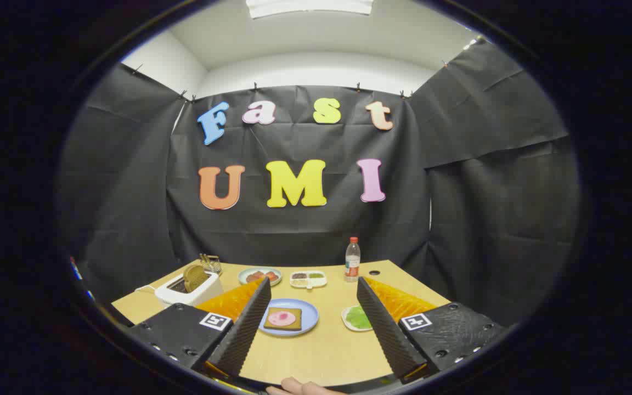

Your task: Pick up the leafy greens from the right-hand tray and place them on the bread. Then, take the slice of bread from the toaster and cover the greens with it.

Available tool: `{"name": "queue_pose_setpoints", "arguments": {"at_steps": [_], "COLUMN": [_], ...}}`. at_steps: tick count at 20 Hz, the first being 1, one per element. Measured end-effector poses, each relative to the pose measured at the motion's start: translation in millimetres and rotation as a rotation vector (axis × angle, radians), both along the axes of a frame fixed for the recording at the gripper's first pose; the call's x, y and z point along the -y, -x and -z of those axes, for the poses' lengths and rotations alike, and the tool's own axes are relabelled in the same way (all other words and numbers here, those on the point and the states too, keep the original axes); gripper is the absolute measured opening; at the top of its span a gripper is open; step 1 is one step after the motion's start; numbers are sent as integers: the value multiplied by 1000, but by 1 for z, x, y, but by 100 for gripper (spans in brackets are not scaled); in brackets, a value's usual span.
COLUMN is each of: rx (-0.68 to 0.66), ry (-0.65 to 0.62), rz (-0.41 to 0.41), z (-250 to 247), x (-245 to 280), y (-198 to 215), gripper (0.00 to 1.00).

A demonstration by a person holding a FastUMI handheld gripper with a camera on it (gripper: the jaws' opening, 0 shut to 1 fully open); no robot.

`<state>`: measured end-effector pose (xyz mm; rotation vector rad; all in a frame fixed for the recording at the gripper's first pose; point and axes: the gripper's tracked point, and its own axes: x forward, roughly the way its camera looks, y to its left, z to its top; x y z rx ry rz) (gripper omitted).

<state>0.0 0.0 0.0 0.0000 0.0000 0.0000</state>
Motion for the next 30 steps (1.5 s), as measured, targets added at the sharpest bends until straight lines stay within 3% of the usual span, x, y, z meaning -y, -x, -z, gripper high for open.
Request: {"name": "queue_pose_setpoints", "arguments": {"at_steps": [12,19,25,30], "rx": [-11,-52,-155,-275], "ry": [1,3,3,66], "rz": [-4,30,55,138], "z": [7,31,78,133], "x": [-1,17,52,108], "y": [-4,-31,-95,-173], "gripper": [96,96,96,96]}}
